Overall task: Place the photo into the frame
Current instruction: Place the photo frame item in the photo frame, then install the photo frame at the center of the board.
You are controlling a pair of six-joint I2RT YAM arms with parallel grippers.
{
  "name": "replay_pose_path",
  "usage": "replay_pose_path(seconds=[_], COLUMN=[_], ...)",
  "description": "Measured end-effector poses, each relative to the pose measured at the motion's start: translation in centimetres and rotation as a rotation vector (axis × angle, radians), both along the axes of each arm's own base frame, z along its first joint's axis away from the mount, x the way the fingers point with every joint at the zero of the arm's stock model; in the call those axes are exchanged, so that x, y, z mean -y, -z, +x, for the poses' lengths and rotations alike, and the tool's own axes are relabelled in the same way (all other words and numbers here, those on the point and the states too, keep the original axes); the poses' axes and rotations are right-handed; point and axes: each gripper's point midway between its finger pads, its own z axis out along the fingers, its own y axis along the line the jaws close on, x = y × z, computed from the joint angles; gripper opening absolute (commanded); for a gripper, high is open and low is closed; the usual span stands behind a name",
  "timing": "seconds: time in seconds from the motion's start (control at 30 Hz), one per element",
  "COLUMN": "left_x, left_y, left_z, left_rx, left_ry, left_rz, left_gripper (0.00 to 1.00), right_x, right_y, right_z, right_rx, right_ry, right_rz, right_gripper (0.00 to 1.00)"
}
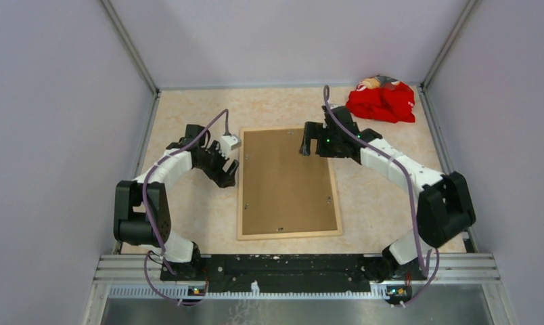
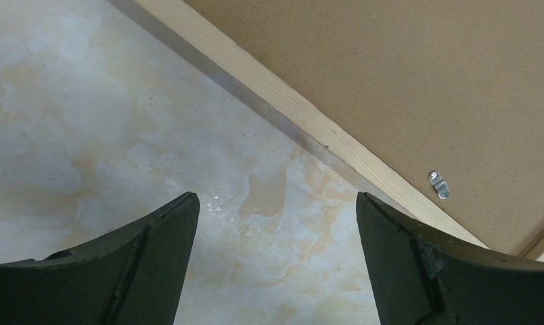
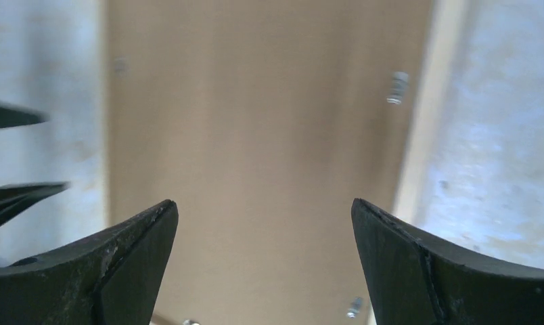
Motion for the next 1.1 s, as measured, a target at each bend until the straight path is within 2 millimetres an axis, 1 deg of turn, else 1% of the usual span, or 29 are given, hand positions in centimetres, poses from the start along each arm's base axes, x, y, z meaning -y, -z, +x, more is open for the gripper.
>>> replay_pose_path(seconds=[0.07, 0.1, 0.17, 0.23, 0.27, 0.33, 0.43, 0.53, 0.63, 0.73, 0.87, 0.97, 1.1], left_x=[0.2, 0.4, 0.7, 1.0, 1.2, 1.4, 1.6, 1.8, 1.9, 2.0, 2.2, 2.3, 2.6], left_y=[0.0, -0.1, -0.1, 0.0, 0.1, 0.6, 1.2, 1.8, 2.4, 2.9, 3.4, 3.3, 3.0], left_z=[-0.3, -0.4, -0.7, -0.9, -1.1, -1.4, -1.7, -2.0, -2.2, -2.4, -2.6, -2.6, -2.5], left_rx=[-0.012, -0.019, -0.029, -0.045, -0.057, -0.087, -0.122, -0.149, -0.178, -0.2, -0.223, -0.226, -0.226], left_ry=[0.006, 0.008, 0.012, 0.015, 0.017, 0.018, 0.018, 0.019, 0.018, 0.016, 0.016, 0.017, 0.018], left_rz=[-0.014, -0.024, -0.041, -0.058, -0.069, -0.081, -0.096, -0.106, -0.114, -0.117, -0.126, -0.138, -0.152], left_gripper=[0.9, 0.89, 0.86, 0.82, 0.81, 0.75, 0.68, 0.59, 0.51, 0.49, 0.47, 0.46, 0.46], right_x=[-2.0, -2.9, -4.3, -5.4, -6.2, -8.9, -13.1, -16.2, -18.5, -19.8, -20.6, -21.0, -21.5], right_y=[-2.7, -4.1, -6.2, -6.8, -6.7, -5.6, -3.5, -1.2, 0.8, 2.8, 5.2, 6.0, 6.5], right_z=[-0.4, -1.0, -3.0, -4.3, -4.9, -7.0, -10.5, -13.6, -15.6, -16.1, -16.3, -16.4, -16.4], right_rx=[0.091, 0.139, 0.199, 0.224, 0.229, 0.201, 0.15, 0.105, 0.069, 0.037, 0.001, -0.011, -0.019], right_ry=[-0.059, -0.084, -0.134, -0.155, -0.168, -0.222, -0.309, -0.371, -0.41, -0.406, -0.385, -0.378, -0.372], right_rz=[0.108, 0.182, 0.311, 0.372, 0.386, 0.399, 0.405, 0.399, 0.399, 0.404, 0.397, 0.401, 0.416], right_gripper=[0.99, 0.99, 0.99, 0.91, 0.85, 0.77, 0.67, 0.65, 0.63, 0.61, 0.61, 0.6, 0.6])
